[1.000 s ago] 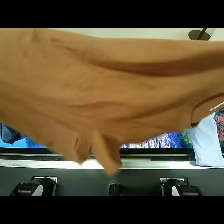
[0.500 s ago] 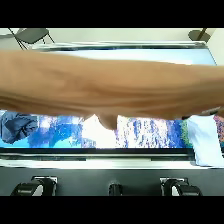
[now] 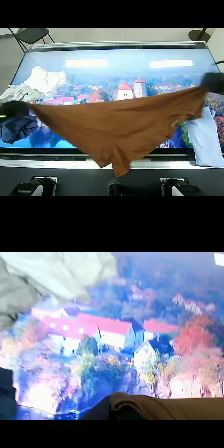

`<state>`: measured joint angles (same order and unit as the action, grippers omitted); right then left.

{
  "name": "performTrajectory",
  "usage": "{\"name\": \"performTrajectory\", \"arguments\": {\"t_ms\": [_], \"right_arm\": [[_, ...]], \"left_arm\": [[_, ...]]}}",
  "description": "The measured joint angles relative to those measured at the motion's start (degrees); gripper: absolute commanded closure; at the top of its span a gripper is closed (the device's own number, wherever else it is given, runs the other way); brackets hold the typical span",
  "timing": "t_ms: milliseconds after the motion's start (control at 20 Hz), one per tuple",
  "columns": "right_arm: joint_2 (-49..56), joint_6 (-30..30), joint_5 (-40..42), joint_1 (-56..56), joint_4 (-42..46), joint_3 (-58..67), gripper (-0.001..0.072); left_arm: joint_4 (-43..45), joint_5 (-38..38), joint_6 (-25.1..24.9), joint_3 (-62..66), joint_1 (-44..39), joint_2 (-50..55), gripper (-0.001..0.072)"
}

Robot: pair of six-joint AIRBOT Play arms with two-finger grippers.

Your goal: Fold the shirts.

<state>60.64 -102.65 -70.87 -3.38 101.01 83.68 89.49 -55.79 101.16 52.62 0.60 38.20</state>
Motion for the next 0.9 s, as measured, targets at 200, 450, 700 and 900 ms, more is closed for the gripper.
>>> {"name": "performTrajectory", "arguments": {"t_ms": [200,450,700,900], "right_arm": [[16.24,-6.8,12.04,0.02,-7.91,-1.51,0.0675],[26.23,-10.67,18.47,-0.09,-20.94,-1.75,0.0214],[26.67,4.35,0.59,-1.97,-26.36,-1.16,0.0203],[23.04,10.67,-13.46,-6.93,-28.11,-11.13,0.0215]], "left_arm": [[-7.5,11.78,0.0,-6.19,0.0,13.49,0.0676],[-13.9,17.68,-0.22,-6.64,0.02,24.76,0.0677],[-15.5,18.05,-4.02,-6.73,0.52,27.39,0.0676],[-15.85,14.73,-7.54,-6.73,0.74,27.82,0.0677]]}}
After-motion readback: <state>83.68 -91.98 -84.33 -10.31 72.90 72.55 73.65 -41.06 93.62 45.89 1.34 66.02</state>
